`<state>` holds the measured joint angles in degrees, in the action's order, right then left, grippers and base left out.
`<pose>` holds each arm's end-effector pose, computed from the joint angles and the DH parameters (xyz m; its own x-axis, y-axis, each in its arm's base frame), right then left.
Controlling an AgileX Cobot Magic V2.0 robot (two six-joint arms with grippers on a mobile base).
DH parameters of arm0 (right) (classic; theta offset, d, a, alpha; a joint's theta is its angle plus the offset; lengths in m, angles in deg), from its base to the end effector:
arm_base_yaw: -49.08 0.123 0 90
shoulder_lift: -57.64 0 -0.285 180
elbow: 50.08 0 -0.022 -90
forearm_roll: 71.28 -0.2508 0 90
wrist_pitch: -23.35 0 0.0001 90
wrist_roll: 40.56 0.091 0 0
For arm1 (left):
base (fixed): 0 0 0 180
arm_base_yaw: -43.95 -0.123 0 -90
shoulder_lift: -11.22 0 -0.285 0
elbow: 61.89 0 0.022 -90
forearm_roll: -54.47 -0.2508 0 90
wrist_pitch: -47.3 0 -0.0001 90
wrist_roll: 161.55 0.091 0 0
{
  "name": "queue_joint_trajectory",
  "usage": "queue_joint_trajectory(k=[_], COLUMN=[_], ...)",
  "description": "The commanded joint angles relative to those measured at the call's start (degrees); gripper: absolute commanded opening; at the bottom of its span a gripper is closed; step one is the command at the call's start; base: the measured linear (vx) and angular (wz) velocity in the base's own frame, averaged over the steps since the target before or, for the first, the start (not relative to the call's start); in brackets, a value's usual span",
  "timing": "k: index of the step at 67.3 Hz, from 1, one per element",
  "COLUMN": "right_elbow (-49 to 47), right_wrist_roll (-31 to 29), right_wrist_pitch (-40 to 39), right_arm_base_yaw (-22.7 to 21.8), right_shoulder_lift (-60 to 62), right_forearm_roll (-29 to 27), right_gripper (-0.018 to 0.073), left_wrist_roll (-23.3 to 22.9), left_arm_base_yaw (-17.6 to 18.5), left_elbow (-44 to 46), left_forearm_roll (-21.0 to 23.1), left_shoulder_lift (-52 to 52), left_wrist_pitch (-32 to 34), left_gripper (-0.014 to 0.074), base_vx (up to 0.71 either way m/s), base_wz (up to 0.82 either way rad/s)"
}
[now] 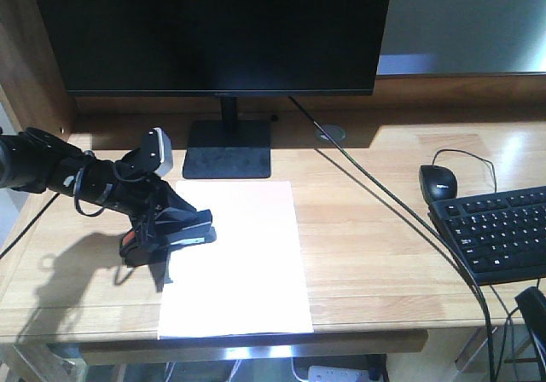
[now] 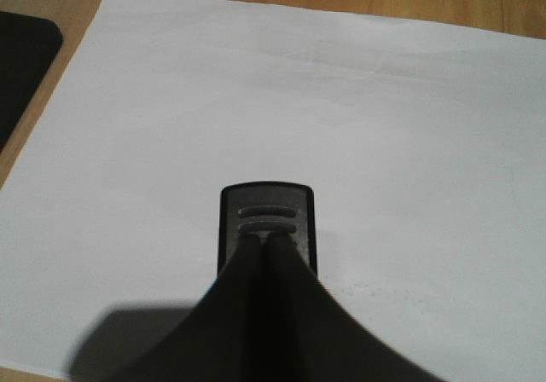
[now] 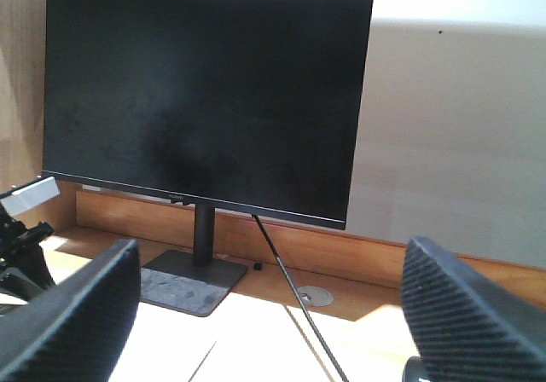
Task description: Grab stapler and paper to desk for stapling
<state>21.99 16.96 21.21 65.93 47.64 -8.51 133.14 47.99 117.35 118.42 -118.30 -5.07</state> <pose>0.0514 0.0186 0.2429 0.1769 -0.0417 -0.9833 -0.3062 0.9472 -0.0952 0.4032 -0.0934 0.1374 -0.1582 0.6409 -0.7512 0.9689 0.2473 0.0069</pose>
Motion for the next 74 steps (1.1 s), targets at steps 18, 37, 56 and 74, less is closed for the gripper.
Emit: queue_joint_trajectory(k=[18,37,56,74], right_elbow=[-1.67,-1.67,-1.67,-1.67], right_wrist_roll=[-0.07,-0.07,-0.07,-0.07], right_wrist_pitch=[-2.04,-2.04,-2.04,-2.04], right_arm_base_yaw=[-0.29,-0.29,-0.29,-0.29], right_shoulder_lift=[-0.55,-0.55,-0.55,-0.55], right_forearm_roll=[0.22,0.22,0.22,0.22], right_gripper=[0.0584,0.0584,0.0584,0.0584], left_wrist_roll=[-4.36,-6.69,-6.74,-8.40], left_arm_base_yaw=[1.70,1.75,1.75,1.75], left_elbow=[0.97,0.97,0.97,0.97], left_forearm_roll=[-5.13,-6.17,-6.07,-6.13], left_shoulder_lift=[-0.75,-1.21,-1.21,1.11], left_wrist_pitch=[1.85,3.95,3.70,1.80], left_gripper=[-0.0007,-0.0007,-0.0007,-0.0007], base_vx=[0.00,0.00,0.00,0.00], base_wz=[0.00,0.00,0.00,0.00])
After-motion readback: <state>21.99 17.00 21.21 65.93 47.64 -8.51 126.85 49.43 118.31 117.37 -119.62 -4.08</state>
